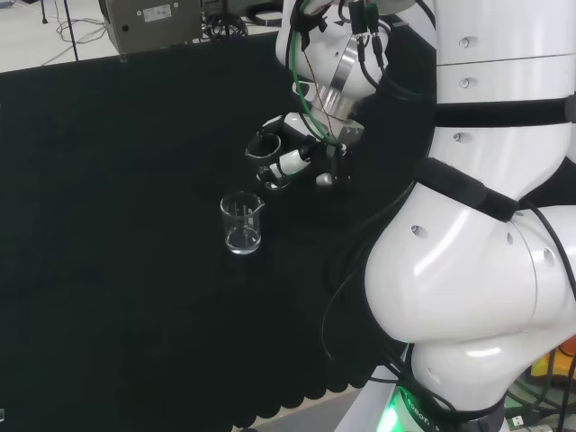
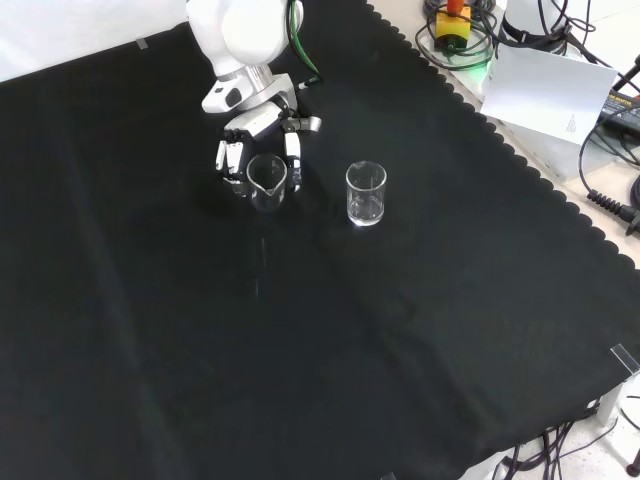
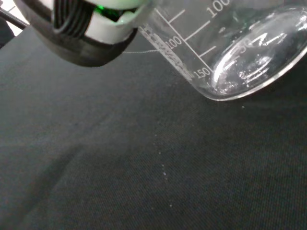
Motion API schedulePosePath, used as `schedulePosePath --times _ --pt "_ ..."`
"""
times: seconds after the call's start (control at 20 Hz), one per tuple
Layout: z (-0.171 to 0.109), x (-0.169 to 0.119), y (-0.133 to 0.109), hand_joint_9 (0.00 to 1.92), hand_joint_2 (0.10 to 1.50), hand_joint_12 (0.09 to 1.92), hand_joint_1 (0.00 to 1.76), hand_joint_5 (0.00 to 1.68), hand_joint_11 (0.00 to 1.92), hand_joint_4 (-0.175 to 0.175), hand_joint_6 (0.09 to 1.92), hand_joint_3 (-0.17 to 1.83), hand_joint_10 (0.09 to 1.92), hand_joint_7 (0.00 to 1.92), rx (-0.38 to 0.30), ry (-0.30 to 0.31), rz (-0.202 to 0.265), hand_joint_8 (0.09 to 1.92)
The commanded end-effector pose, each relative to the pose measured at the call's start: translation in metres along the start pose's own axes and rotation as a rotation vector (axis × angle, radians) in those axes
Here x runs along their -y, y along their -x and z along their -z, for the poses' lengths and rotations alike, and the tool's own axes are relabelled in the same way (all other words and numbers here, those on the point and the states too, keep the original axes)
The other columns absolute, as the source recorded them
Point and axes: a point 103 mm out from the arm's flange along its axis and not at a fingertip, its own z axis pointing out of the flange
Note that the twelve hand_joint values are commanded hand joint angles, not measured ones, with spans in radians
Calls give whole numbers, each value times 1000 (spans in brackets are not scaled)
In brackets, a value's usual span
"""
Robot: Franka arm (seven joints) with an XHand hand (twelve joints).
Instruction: Place the beaker back on the table.
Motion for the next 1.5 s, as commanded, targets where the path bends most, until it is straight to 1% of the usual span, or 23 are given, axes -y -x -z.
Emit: schedulePosePath --times 0.05,0.15,0.25,0.35,0.45,0.55,0.7,0.85,1.05,1.25,1.3,1.4,1.5 --pt "0 3 7 937 971 1259 1069 772 597 -31 901 -175 476 741 -40 -33 -54 759" --pt "-2 4 10 880 971 1273 1058 713 564 -43 902 -175 510 687 -68 -40 -63 758" --pt "-2 5 12 796 968 1296 1051 600 507 -58 894 -175 550 585 -81 -30 -64 763" --pt "0 5 12 718 959 1319 1038 471 438 -73 831 -175 587 511 -87 -25 -61 767" --pt "3 6 12 663 941 1333 1013 397 389 -81 752 -175 615 461 -91 -17 -58 769" --pt "6 6 11 631 926 1341 992 375 365 -84 698 -175 634 436 -91 -12 -56 770" --pt "10 8 8 609 920 1347 977 370 347 -85 663 -175 645 423 -86 -16 -46 769" --pt "12 10 3 578 912 1356 958 361 315 -86 627 -175 654 404 -72 -37 -32 765" --pt "15 14 -1 562 908 1367 950 359 300 -87 605 -175 664 393 -64 -60 -37 765" --pt "30 19 -6 241 855 1458 860 304 53 -90 431 -175 756 140 -33 -34 -46 748" --pt "36 20 -7 187 848 1457 849 303 26 -91 396 -175 780 91 -27 -25 -49 747" --pt "48 23 -12 139 843 1453 839 304 5 -91 363 -175 803 46 -10 -8 -52 746" --pt "66 30 -20 85 837 1419 827 280 0 -98 279 -175 819 14 10 2 -58 685"
